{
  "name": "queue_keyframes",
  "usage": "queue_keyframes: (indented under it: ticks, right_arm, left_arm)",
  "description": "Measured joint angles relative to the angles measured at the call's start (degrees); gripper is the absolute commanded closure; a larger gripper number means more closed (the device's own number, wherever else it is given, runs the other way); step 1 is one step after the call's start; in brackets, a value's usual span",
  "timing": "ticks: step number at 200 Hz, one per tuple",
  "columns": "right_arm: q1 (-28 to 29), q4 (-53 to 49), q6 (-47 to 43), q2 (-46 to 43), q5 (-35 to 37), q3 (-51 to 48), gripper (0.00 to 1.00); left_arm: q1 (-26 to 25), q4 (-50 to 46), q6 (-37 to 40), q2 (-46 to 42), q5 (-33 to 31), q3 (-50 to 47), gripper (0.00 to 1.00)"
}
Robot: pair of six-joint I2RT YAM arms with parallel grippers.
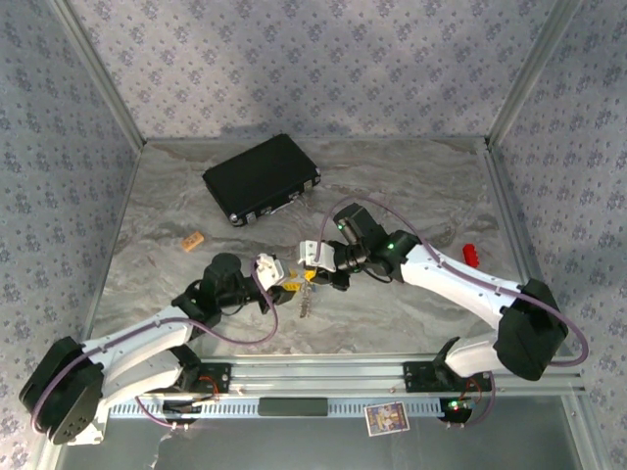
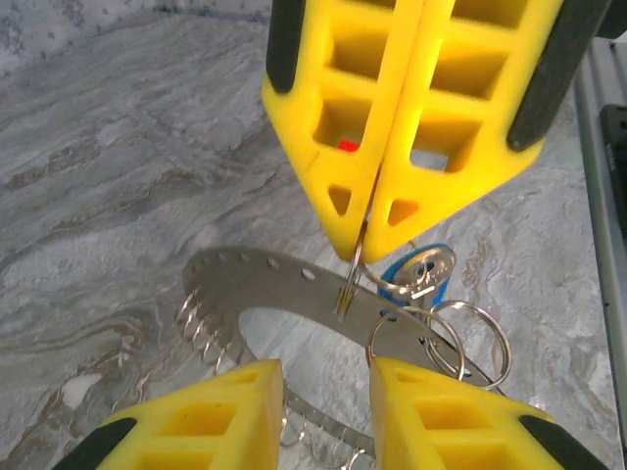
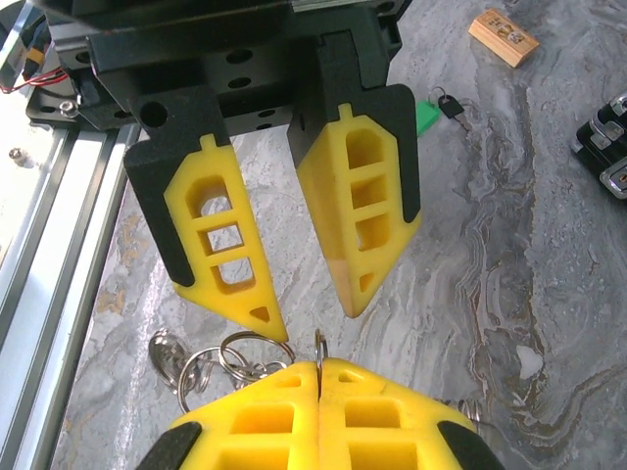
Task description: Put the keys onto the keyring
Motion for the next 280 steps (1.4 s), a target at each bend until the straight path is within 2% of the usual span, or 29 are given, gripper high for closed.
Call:
queue_keyframes:
  ticks: [55,107,152,162,177,183,209,234,280]
  right_arm:
    - [0.50,-2.21,-1.81,0.00,0.94,0.59,1.00]
    - [0.76,-2.27,-2.16,0.00,0.70,0.63,1.00]
    - [1.05,-2.27,-2.16,0.00,0.68,1.05,1.00]
    - [1.05,-2.25,-2.14,0.00,0.55,1.05,1.00]
    - [0.85,-1.95,-1.33,-0.02,0.39,0.94,0.75]
    - [0.55,-1.36,-1.05,-0.04,-0.09,0.66,0.69]
    - [-2.16,3.39,4.26,-2.21,-2.73,-2.62,0.65]
    - [-5.53,8.90,14.16,-6.97,-3.65,-7.61,0.60]
    - [-5.51,15.72,32.92,-14.10,-2.29,-14.71,0.61]
  left_arm:
    - [2.16,7.17,-0.22,2.75,5.42,-0.02,0.75]
    - [2.23,9.44,-0.20,5.38,9.09,-0.02,0.85]
    - [2.23,9.40,0.92,6.01,10.49,-0.02,1.00]
    - [2.23,9.53,1.07,6.14,10.56,-0.02,1.00]
    - [2.23,10.25,1.03,6.69,10.80,-0.02,1.00]
    - [2.32,10.86,0.85,7.02,10.93,-0.02,1.00]
    - [2.36,15.34,-0.92,9.20,10.91,-0.63,1.00]
    - [2.43,20.94,-3.26,11.78,10.64,-2.75,1.00]
    - [2.01,28.13,-5.51,13.46,9.81,-4.17,1.00]
